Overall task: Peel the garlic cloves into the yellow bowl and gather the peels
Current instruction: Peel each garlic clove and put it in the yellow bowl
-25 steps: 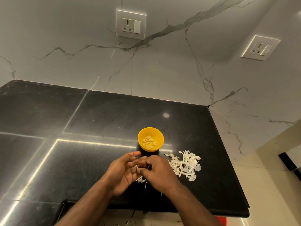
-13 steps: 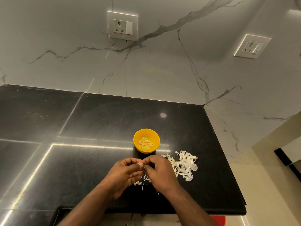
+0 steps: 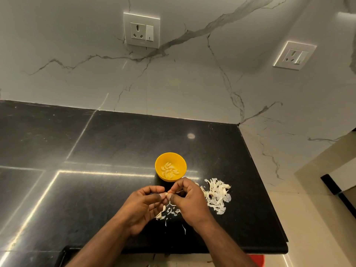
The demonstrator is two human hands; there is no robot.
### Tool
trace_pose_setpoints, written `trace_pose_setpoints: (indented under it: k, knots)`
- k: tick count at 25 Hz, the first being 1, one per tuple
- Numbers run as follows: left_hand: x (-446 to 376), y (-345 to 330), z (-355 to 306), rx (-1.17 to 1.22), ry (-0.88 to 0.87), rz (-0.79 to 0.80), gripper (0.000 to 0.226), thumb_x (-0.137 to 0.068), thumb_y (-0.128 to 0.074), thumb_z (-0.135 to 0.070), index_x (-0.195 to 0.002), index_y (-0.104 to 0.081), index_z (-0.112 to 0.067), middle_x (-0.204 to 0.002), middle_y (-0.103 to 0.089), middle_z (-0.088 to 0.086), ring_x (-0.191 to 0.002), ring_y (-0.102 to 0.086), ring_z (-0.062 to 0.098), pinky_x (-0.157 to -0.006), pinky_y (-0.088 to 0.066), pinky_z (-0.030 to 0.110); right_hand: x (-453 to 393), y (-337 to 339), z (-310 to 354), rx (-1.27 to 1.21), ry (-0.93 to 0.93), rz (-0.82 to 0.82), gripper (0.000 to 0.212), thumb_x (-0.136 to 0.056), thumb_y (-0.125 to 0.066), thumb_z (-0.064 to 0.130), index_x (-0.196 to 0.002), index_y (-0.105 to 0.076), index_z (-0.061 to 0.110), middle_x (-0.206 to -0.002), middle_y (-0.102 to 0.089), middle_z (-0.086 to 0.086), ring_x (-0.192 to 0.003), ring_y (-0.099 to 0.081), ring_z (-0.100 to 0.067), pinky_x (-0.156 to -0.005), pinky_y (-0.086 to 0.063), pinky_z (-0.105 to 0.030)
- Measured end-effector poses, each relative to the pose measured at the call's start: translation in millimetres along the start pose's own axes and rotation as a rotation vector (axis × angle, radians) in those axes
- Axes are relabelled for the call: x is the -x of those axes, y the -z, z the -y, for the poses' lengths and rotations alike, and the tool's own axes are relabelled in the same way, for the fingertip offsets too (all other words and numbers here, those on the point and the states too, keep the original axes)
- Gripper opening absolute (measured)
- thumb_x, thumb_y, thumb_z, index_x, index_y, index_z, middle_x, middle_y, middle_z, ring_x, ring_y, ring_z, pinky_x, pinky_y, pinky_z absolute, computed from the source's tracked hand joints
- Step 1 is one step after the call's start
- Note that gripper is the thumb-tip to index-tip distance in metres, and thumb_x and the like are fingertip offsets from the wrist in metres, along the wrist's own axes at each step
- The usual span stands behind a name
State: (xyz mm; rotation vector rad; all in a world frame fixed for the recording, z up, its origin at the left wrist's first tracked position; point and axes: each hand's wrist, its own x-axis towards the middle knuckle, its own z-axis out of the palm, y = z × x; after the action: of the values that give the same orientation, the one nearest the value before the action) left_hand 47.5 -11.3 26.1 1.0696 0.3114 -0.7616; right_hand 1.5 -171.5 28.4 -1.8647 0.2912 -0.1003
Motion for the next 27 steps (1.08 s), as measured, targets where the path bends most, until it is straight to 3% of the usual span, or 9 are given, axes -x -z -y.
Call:
trace_pose_setpoints:
  k: [5,8,16,19,22,27]
  knots:
    - [-0.5,-1.6,2.7,-0.123,-0.102,-0.055,0.025,-0.088,-0.067,0.007,-0.112,-0.065,0.001,-0.094,-0.074,0.021,-0.078,-0.072,0.024,-0.067,-0.059,0.031,-0.8,0.7,-2.0,0.003,-0.011,0.042,0.017,-0.08,-0.079,0.011,-0.091,-0.071,0.021,-0.084,-0.073,0.0,-0.077,-0.068,-0.008,-0.072,-0.056,-0.025]
    - [-0.6,-0.4,3.2,-0.223,-0.166,-0.064,0.024,-0.088,-0.068,0.005,-0.111,-0.065,-0.002,-0.096,-0.074,0.022,-0.079,-0.074,0.024,-0.07,-0.058,0.034,-2.2,2.1,-3.2,-0.027,-0.043,0.073,0.015,-0.081,-0.081,0.017,-0.094,-0.074,0.021,-0.086,-0.075,-0.003,-0.081,-0.071,-0.012,-0.074,-0.058,-0.025]
    - [-2.5,1.4,8.6,-0.308,-0.213,-0.024,0.02,-0.09,-0.068,0.004,-0.108,-0.065,-0.003,-0.083,-0.07,0.012,-0.075,-0.063,0.023,-0.07,-0.054,0.034,-1.9,0.2,-3.3,-0.123,-0.123,0.097,0.023,-0.089,-0.068,0.006,-0.105,-0.077,0.02,-0.094,-0.078,0.001,-0.088,-0.073,-0.013,-0.079,-0.059,-0.029]
    - [-2.8,2.3,8.2,-0.343,-0.239,-0.049,0.023,-0.087,-0.073,0.0,-0.107,-0.065,-0.006,-0.084,-0.071,0.015,-0.075,-0.063,0.027,-0.071,-0.053,0.038,-0.8,1.9,0.1,-0.14,-0.126,0.086,0.019,-0.086,-0.076,0.01,-0.102,-0.076,0.02,-0.087,-0.077,0.001,-0.08,-0.071,-0.009,-0.073,-0.055,-0.023]
    - [-1.0,-0.4,8.0,-0.391,-0.277,-0.053,0.022,-0.086,-0.074,-0.002,-0.105,-0.065,-0.007,-0.086,-0.073,0.016,-0.075,-0.064,0.027,-0.071,-0.054,0.037,-0.4,1.4,4.5,-0.215,-0.16,0.085,0.023,-0.079,-0.084,0.012,-0.099,-0.073,0.014,-0.079,-0.073,-0.004,-0.069,-0.067,-0.012,-0.066,-0.053,-0.027]
    - [0.9,-1.9,8.2,-0.42,-0.309,-0.039,0.015,-0.09,-0.07,-0.002,-0.103,-0.065,-0.007,-0.081,-0.07,0.009,-0.071,-0.06,0.023,-0.07,-0.052,0.035,-0.8,0.3,4.4,-0.384,-0.25,0.054,0.016,-0.082,-0.072,-0.002,-0.094,-0.071,0.009,-0.073,-0.068,-0.011,-0.064,-0.057,-0.019,-0.061,-0.047,-0.032]
